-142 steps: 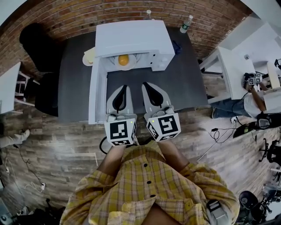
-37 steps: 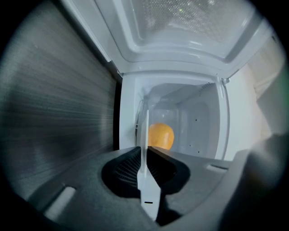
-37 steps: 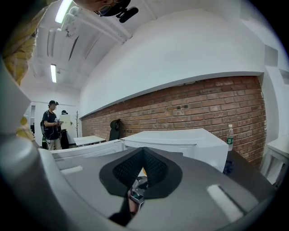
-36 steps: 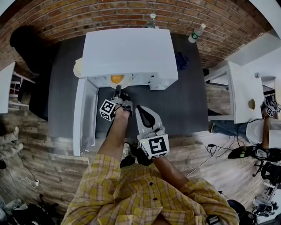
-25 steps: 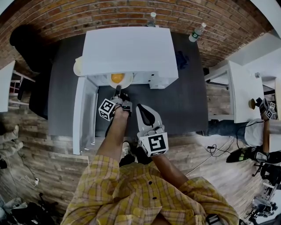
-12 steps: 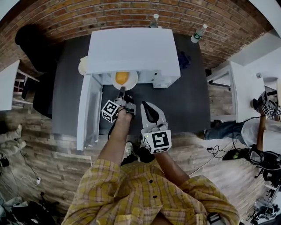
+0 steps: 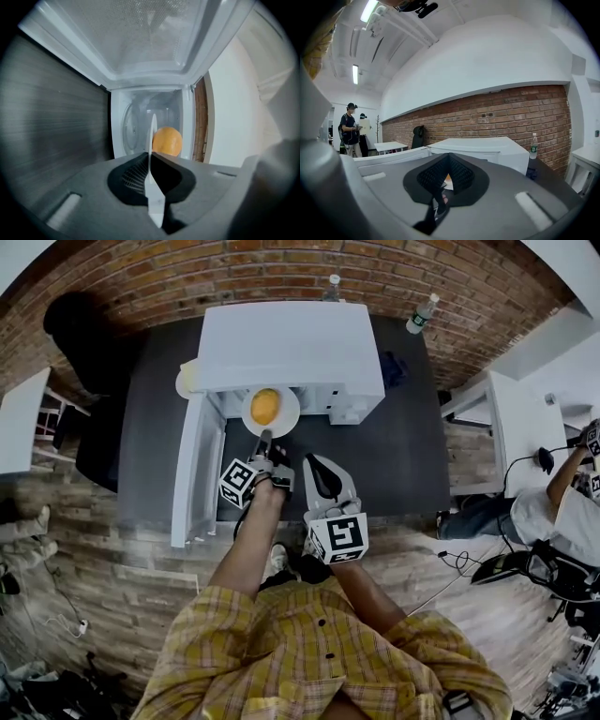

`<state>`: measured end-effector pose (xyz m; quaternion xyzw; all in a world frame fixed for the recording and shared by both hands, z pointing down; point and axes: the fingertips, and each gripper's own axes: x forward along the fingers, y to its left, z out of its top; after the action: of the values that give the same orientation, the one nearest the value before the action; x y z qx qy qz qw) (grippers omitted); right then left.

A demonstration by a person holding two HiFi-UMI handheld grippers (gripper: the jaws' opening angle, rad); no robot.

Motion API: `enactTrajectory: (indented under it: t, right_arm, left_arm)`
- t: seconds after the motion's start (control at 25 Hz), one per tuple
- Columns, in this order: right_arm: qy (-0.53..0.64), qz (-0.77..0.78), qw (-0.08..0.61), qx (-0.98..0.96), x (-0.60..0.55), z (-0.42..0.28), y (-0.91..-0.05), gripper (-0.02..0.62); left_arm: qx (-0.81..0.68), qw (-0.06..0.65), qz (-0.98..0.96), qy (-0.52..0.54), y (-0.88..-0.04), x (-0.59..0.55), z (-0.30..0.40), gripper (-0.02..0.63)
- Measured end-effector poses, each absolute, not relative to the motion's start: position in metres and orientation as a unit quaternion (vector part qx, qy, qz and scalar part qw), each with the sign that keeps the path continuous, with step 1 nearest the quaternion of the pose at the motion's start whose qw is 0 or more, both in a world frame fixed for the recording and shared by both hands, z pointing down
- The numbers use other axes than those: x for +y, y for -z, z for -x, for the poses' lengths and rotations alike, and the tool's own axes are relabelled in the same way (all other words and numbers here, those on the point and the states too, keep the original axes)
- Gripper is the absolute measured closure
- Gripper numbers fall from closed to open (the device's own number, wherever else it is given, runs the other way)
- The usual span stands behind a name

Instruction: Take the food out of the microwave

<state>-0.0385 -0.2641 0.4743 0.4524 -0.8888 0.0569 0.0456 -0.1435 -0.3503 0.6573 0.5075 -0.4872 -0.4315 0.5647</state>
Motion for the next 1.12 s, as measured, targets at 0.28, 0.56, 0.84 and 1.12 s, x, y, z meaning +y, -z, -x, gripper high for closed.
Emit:
enactTrajectory:
  t: [0.28, 0.56, 0.84, 1.12]
  right_arm:
    - [-0.051, -0.456, 0.036, -0.888, -0.245, 0.036, -0.458, 0.592]
    - [-0.061, -0.447, 0.038, -0.892, -0.223, 0.037, -0.446, 0.592]
    - [-0.066, -0.432, 0.039, -0.899, -0.204, 0.035, -0.431, 0.592]
    - [-0.063, -0.426, 0.036, -0.902, -0.190, 0.033, -0.418, 0.592]
  left_arm:
    - [-0.474, 0.576, -0.501, 0.440, -0.631, -0.315, 0.132, 0.595]
    - [-0.465, 0.575, -0.508, 0.442, -0.598, -0.284, 0.124, 0.595]
    - [-0.465, 0.577, -0.504, 0.444, -0.567, -0.254, 0.119, 0.595]
    - [-0.465, 0.577, -0.503, 0.445, -0.534, -0.229, 0.122, 0.595]
